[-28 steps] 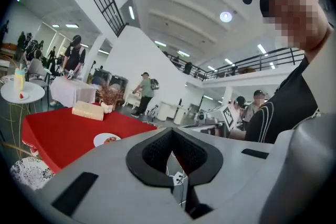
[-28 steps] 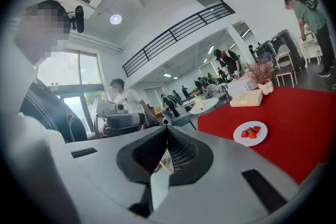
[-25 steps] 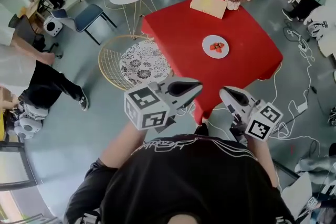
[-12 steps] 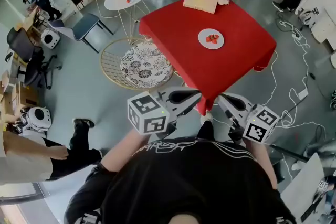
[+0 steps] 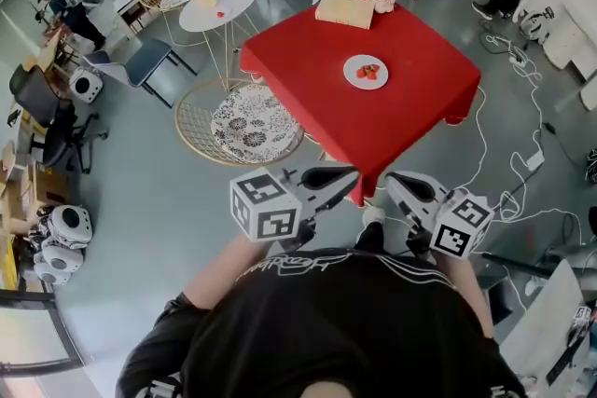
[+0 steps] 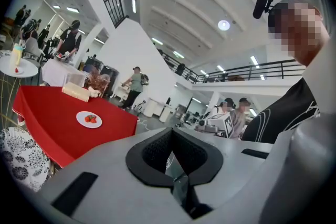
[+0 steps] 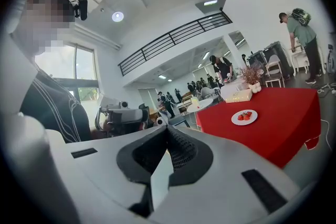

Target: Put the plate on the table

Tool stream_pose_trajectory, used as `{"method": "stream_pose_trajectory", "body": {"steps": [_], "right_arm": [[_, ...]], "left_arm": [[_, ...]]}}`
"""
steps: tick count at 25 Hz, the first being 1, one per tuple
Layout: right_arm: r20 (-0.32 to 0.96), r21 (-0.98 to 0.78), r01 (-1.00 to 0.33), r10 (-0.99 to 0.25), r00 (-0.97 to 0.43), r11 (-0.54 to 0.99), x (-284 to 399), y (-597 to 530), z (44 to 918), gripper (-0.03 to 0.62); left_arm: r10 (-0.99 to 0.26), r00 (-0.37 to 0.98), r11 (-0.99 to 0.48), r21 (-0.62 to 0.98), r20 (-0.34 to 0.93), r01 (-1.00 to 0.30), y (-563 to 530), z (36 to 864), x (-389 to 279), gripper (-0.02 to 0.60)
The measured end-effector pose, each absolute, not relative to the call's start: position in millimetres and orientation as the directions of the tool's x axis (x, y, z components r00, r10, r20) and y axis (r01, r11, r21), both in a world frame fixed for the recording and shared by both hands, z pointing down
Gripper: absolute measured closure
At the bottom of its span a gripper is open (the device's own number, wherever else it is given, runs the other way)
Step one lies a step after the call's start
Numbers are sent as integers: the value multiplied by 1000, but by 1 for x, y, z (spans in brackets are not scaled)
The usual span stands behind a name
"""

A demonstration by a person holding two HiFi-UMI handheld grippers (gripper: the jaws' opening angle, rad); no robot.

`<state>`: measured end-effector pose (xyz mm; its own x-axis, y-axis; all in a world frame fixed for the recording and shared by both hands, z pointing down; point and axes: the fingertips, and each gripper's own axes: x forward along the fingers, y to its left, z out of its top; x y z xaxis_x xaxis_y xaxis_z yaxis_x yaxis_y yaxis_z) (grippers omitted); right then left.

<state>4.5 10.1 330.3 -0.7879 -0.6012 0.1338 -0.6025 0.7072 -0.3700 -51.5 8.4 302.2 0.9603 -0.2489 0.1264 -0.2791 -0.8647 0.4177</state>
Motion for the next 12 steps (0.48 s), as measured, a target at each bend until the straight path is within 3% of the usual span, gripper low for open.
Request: {"method": "stream_pose_trajectory", "body": {"steps": [12], "right_arm": [[125, -364, -609, -611, -781, 705, -6, 21, 331, 588]], "left_arm": [[-240, 963, -855, 443, 121, -269, 16, 310, -60, 575]]}}
